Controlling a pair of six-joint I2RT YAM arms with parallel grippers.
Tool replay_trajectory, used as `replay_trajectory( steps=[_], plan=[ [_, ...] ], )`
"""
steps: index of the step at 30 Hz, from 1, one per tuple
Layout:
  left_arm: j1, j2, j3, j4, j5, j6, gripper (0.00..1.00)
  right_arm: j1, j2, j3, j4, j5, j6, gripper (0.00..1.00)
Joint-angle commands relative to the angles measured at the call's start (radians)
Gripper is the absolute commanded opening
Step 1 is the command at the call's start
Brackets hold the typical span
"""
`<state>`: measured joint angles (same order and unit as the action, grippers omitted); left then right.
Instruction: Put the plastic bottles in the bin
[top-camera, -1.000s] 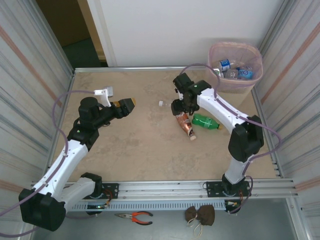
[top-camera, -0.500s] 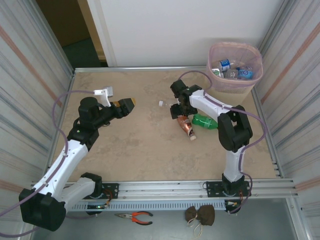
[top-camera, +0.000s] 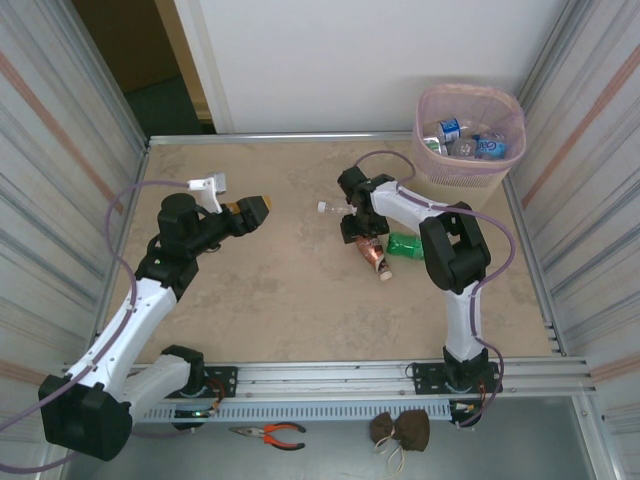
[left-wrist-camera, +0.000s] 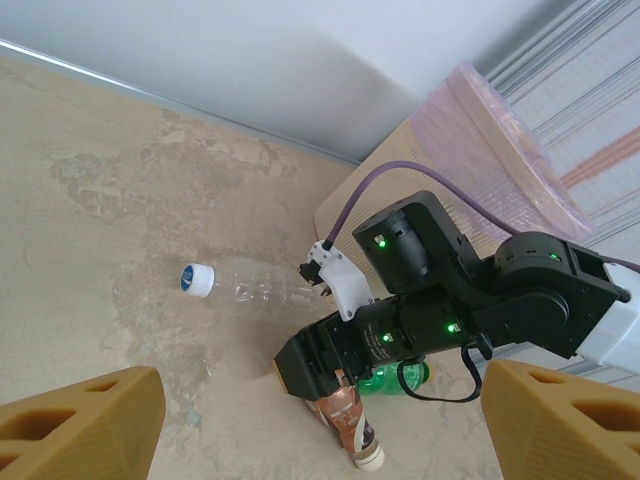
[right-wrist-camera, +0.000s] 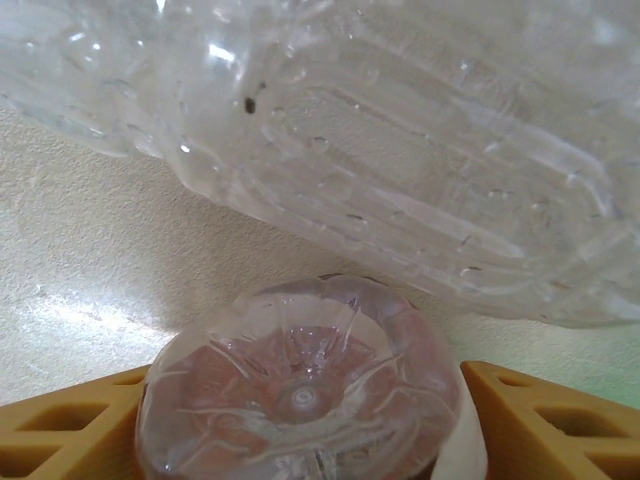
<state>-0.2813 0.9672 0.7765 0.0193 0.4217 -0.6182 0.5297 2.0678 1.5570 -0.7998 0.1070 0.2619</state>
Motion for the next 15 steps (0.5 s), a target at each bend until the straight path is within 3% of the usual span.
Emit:
replay_trajectory(
  steps=[1, 9, 15],
  plan=[
    [0.007, -0.004, 0.005, 0.008, 0.005, -0.006, 0.83, -0.001, -0.005, 0.035, -0.016, -0.007, -0.018, 0.66],
    [0.007, -0.003, 0.010, 0.010, 0.010, -0.006, 0.83, 0.009, -0.053, 0.044, -0.047, -0.009, -0.014, 0.56],
    [0.007, -0.006, 0.010, 0.013, 0.012, -0.010, 0.83, 0.018, -0.112, 0.056, -0.083, -0.026, -0.006, 0.54]
  ],
)
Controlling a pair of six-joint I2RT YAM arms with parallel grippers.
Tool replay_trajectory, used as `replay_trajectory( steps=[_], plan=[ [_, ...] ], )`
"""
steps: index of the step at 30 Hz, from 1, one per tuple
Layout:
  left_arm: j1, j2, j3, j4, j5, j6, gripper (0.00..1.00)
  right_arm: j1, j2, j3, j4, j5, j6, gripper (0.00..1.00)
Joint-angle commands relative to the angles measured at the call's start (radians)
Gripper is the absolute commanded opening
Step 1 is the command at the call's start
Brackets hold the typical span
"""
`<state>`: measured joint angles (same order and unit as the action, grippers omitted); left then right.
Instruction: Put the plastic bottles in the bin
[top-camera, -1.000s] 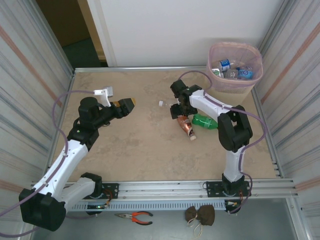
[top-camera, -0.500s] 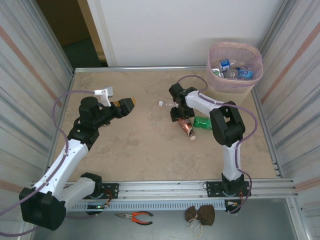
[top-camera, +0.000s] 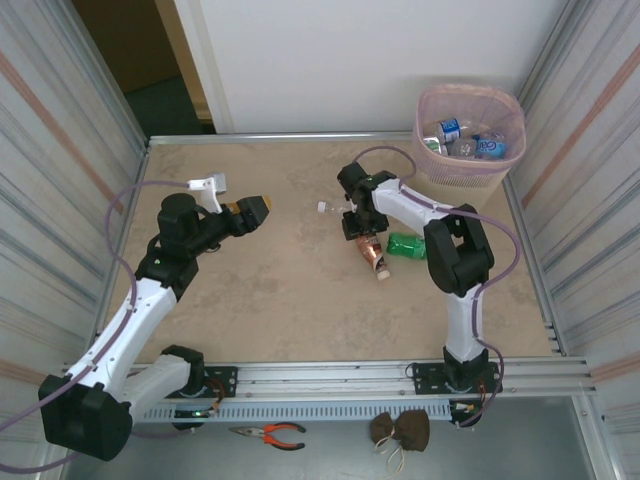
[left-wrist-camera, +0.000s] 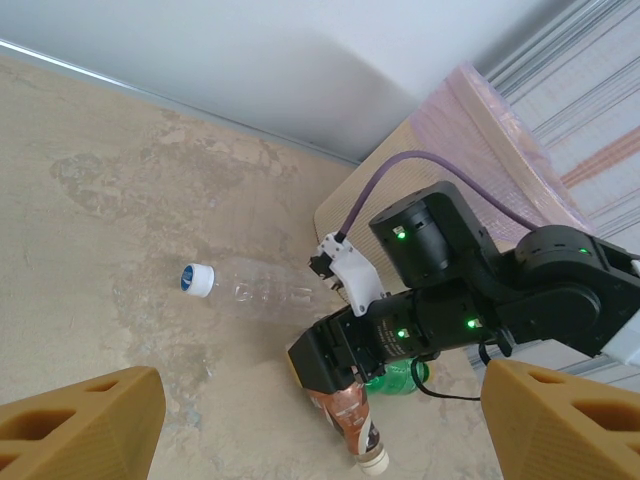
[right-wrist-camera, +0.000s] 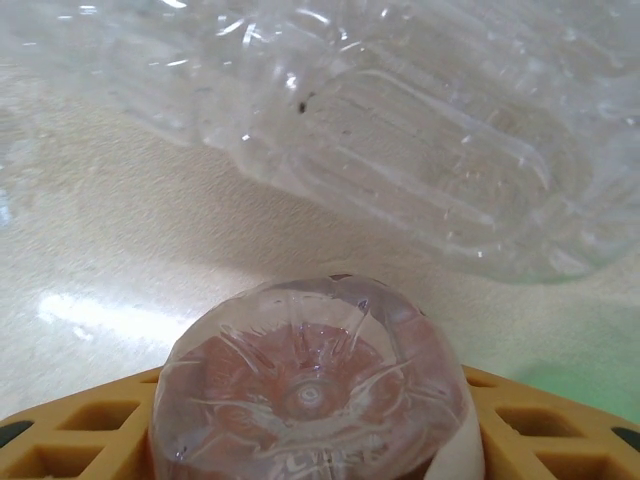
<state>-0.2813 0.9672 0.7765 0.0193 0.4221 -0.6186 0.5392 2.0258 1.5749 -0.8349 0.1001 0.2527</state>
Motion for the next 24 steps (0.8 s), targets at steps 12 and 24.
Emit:
replay_trajectory(
  steps=[12, 24],
  plan=[
    [0.007, -0.010, 0.010, 0.018, 0.017, -0.015, 0.83, -0.047, -0.271, 0.099, -0.096, -0.122, 0.020, 0.54],
    [0.008, -0.016, 0.005, 0.023, 0.021, -0.021, 0.83, -0.209, -0.402, 0.335, -0.149, -0.220, -0.005, 0.53]
  ],
)
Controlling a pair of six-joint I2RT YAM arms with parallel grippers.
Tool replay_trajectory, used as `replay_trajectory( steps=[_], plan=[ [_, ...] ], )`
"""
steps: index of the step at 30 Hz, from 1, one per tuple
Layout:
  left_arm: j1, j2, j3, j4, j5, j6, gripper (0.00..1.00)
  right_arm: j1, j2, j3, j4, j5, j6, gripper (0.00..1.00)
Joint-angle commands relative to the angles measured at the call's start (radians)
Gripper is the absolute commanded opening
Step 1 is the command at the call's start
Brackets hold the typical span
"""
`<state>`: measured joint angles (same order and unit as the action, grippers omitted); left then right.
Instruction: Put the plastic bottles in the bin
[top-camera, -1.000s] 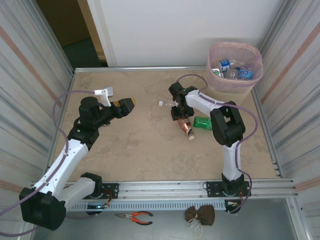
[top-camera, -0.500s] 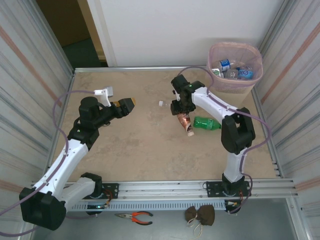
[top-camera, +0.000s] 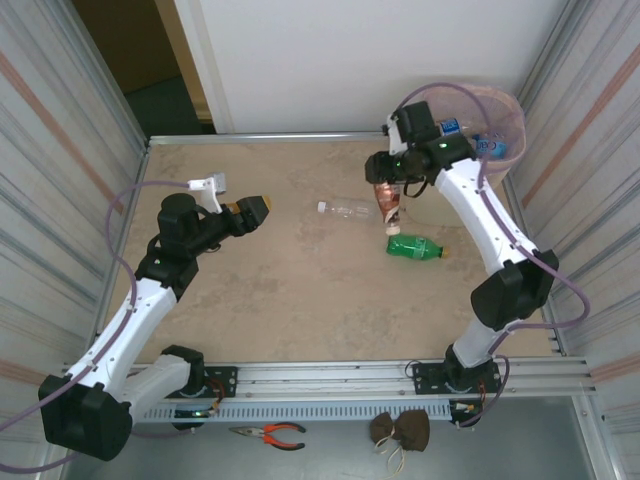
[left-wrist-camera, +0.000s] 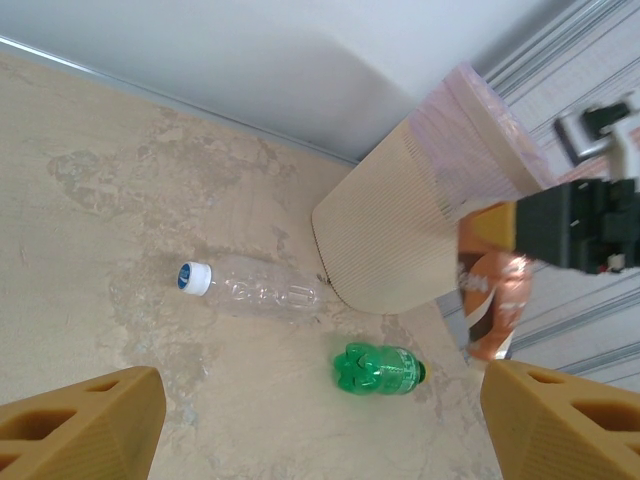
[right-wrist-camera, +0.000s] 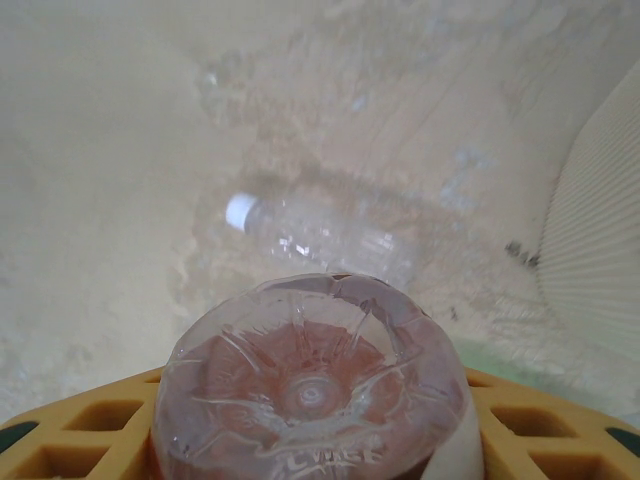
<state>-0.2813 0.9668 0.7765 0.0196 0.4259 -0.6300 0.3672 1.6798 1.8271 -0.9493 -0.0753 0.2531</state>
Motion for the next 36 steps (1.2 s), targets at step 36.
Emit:
replay_trajectory(
  steps=[36],
  plan=[
    [0.014, 0.051, 0.017, 0.042, 0.035, -0.002, 0.83, -0.570, 0.287, 0.542, 0.085, 0.073, -0.284, 0.48]
  ],
)
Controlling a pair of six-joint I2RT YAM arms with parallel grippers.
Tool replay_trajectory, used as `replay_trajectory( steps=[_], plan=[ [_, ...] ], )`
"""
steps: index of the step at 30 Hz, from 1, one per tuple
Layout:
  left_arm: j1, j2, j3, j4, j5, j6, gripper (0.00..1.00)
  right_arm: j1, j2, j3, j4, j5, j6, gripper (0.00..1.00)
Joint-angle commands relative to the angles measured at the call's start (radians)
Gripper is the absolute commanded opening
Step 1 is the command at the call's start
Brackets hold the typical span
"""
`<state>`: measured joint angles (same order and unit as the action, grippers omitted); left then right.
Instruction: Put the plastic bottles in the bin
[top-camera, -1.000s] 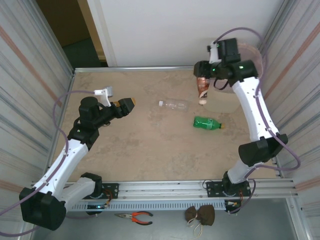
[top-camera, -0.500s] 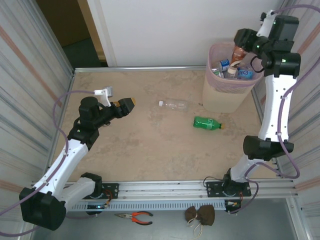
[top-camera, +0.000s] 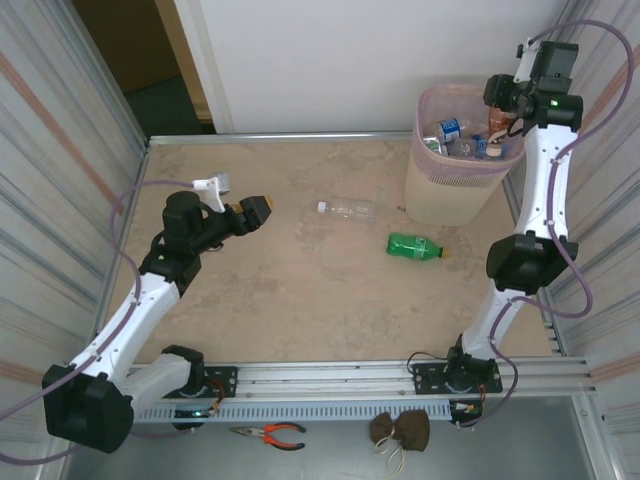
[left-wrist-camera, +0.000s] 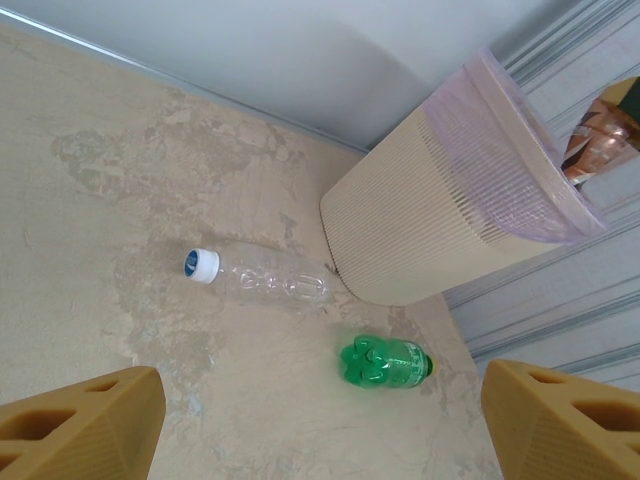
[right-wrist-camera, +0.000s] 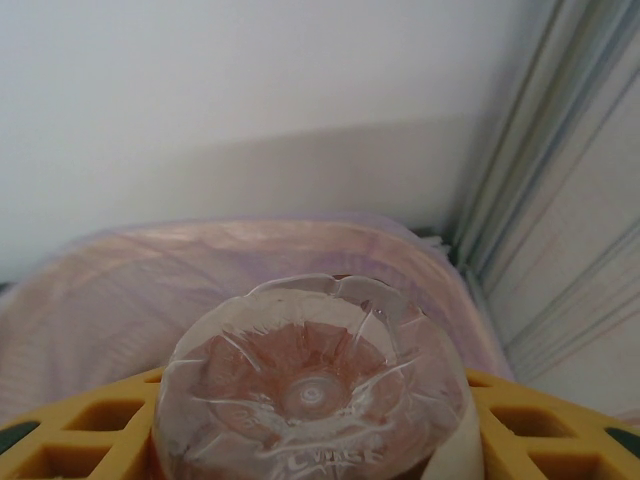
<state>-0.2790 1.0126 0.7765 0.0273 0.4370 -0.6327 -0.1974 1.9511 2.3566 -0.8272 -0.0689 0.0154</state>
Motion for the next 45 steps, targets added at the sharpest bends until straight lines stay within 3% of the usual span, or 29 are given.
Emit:
replay_trajectory(
  steps=[1, 17, 27, 36, 40, 45],
  plan=[
    [0.012, 0.012, 0.017, 0.037, 0.026, 0.002, 0.83, -0.004, 0.021, 0.003, -0.050, 0.071, -0.044, 0.48],
    [0.024, 0.032, 0.005, 0.066, 0.054, -0.016, 0.83, -0.012, 0.139, -0.061, -0.157, 0.091, -0.007, 0.50],
    [0.025, 0.024, 0.017, 0.057, 0.052, -0.016, 0.83, -0.011, 0.173, 0.032, -0.220, 0.101, 0.017, 0.68],
    [0.024, 0.017, 0.028, 0.052, 0.052, -0.010, 0.83, 0.003, 0.052, 0.050, -0.223, 0.116, 0.035, 0.72],
    [0.026, 0.013, 0.030, 0.051, 0.052, -0.010, 0.83, 0.016, 0.016, 0.049, -0.231, 0.116, 0.035, 0.72],
    [0.026, 0.010, 0.031, 0.051, 0.056, -0.009, 0.83, 0.024, 0.000, 0.044, -0.232, 0.105, 0.035, 0.59]
  ],
)
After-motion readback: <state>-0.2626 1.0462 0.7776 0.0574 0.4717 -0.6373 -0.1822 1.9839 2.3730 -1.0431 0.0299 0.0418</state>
